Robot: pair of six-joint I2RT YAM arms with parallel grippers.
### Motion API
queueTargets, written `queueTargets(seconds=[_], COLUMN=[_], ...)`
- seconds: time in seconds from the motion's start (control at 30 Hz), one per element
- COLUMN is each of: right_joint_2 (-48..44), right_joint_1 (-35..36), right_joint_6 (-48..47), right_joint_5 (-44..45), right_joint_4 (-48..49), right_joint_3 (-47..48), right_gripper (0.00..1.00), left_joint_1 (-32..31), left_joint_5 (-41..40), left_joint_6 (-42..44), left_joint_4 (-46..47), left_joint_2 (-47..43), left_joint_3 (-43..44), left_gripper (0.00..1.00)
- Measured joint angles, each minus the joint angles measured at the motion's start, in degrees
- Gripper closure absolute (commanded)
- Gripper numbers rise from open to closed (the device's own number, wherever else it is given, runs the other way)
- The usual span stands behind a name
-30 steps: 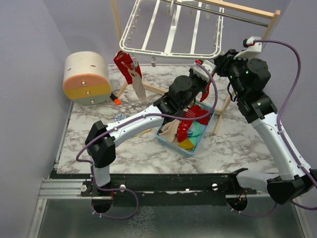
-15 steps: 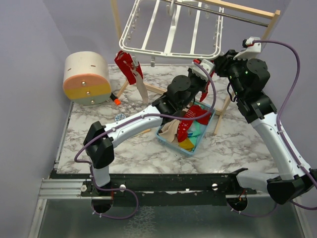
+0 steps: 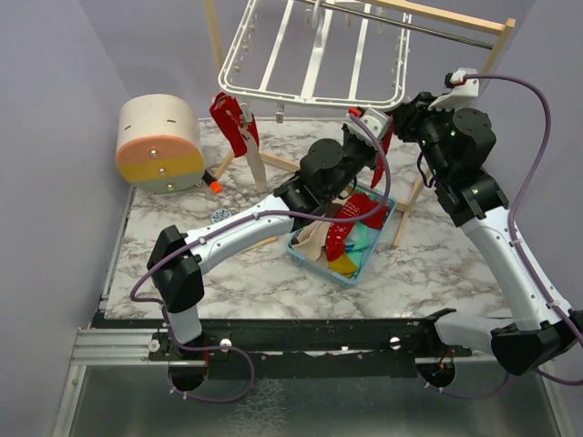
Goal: Clip the socks to the hanger
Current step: Clamp the sock onto the hanger.
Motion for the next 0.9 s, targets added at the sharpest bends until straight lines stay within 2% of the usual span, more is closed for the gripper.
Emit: queueTargets(seconds=[0.1, 0.2, 0.27, 0.43, 0.6, 0.63, 0.7, 0.9], right_joint_2=[-0.11, -0.2, -0.35, -0.92, -2.03, -2.4, -3.28, -6.12], right_joint_1=[0.0, 0.0, 0.0, 0.0, 0.0, 0.0, 0.0, 0.0], right_joint_6=[0.22, 1.03, 1.46, 2.16, 2.71, 2.82, 2.91, 2.93], right_joint_5=[-0.28, -0.55, -0.59, -1.55, -2.82, -3.08, -3.54, -5.99], right_joint_4=[-0.02, -0.17, -0.55, -2.19, -3.63, -4.11, -5.27, -9.35], right_joint_3=[-0.37, -0.42, -0.39, -0.22, 0.13, 0.28, 0.46, 2.03], right_gripper=[0.57, 0.48, 0.43, 0.34, 0.22, 0.1, 0.02, 0.0], left_joint_1=[-0.02, 0.0, -0.02, -0.02, -0.02, -0.02, -0.02, -0.02], left_joint_5=[0.02, 0.02, 0.02, 0.0, -0.02, 0.0, 0.0, 0.09], left_joint_6=[0.04, 0.13, 0.44, 1.25, 1.97, 2.08, 2.27, 2.38], left_joint_4=[0.0, 0.26, 0.39, 0.83, 0.96, 0.98, 1.01, 1.18], left_joint_2=[-0.04, -0.07, -0.09, -0.68, -2.4, -2.78, -3.85, -7.72], left_joint_3=[-0.57, -1.22, -1.7, -3.15, -5.22, -5.6, -6.58, -9.84], left_gripper=[1.0, 1.0, 0.94, 0.73, 0.48, 0.43, 0.34, 0.14])
